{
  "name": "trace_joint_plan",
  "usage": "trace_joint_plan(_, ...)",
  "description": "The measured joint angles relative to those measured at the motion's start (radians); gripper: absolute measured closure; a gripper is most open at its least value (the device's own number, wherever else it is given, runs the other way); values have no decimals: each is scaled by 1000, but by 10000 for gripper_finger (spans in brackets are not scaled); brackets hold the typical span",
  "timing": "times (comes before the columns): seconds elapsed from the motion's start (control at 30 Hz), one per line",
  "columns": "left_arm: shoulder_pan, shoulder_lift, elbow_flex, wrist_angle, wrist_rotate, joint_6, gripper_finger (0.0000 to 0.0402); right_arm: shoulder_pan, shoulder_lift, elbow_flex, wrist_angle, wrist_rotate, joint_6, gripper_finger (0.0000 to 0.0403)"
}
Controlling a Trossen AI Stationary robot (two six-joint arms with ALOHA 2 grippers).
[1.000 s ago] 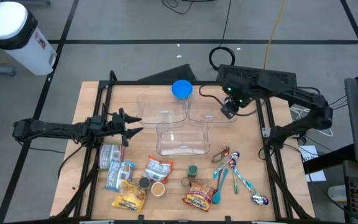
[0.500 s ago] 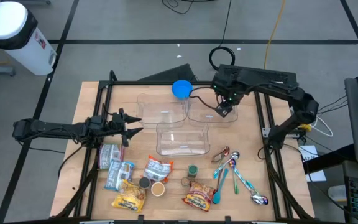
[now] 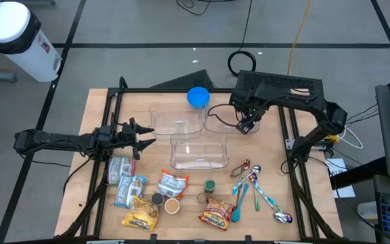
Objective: Pick & Place Food Item
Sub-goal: Put the white seasoning bottle into the top right transparent bin, then put the orange seasoning bag into the top right transparent bin
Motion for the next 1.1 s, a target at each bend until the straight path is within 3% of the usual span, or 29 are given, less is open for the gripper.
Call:
trace_joint_plan(0.47, 0, 0, 0, 0, 0, 0, 160, 0, -5, -67, 74, -12, -15, 217)
trace_joint_plan(0.67, 0, 0, 0, 0, 0, 0, 160, 0, 2, -74, 69, -12, -7, 106)
trace_joint_plan(0.77, 0, 0, 0, 0, 0, 0, 160, 0, -1, -73, 60, -12, 4, 73)
trace_joint_plan(1.1, 0, 0, 0, 0, 0, 0, 160, 0, -116, -72, -1, -12, 22, 64)
